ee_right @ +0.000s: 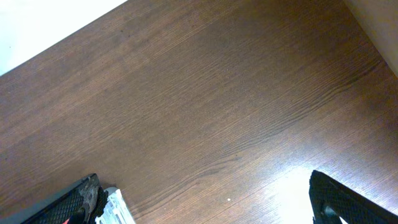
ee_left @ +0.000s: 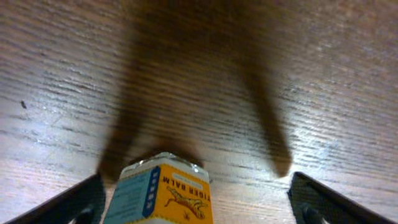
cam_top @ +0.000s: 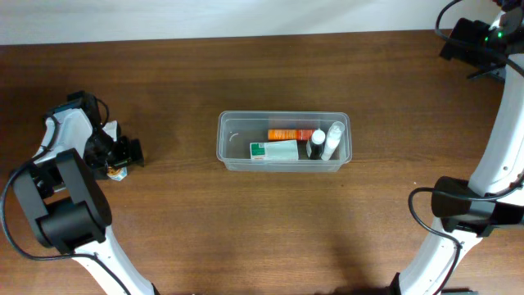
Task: Pack container
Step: 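Grasp the gold-lidded jar with the left gripper and lift, then carry the jar to the container's left end and lower it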
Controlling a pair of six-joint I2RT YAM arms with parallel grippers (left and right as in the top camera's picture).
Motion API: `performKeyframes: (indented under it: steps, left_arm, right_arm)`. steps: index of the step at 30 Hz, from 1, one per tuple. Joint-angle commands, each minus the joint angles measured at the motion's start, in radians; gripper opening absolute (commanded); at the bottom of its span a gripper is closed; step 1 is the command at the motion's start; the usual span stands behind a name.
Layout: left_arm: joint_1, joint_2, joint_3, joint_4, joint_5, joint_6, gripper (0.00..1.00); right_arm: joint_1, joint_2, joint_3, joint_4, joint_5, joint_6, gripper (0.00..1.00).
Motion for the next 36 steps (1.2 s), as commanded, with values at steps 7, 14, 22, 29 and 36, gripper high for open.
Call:
performKeyframes:
  steps: [7,14,22,29,36]
  left_arm:
    - [0.001,0.005,-0.003,0.017,0.005,-0.005,0.33]
    - [0.001,0.005,-0.003,0.016,0.034,-0.005,0.29]
    - [-0.011,-0.022,0.129,-0.084,0.092,0.038,0.25]
    - [-0.079,-0.040,0.404,-0.284,0.136,0.121,0.25]
    - [-0.251,-0.040,0.599,-0.394,0.137,0.185,0.25]
  right_arm:
    - [-0.004,-0.011,0.008,-0.006,0.009,0.004,0.99]
    - [-0.004,-0.011,0.008,-0.006,0.009,0.004,0.98]
    - [-0.004,-0.011,0.008,-0.006,0.009,0.004,0.98]
    - [-0.004,-0.011,0.008,-0.006,0.009,0.004,0.99]
    - [-0.004,-0.011,0.008,-0.006,0.009,0.004,0.98]
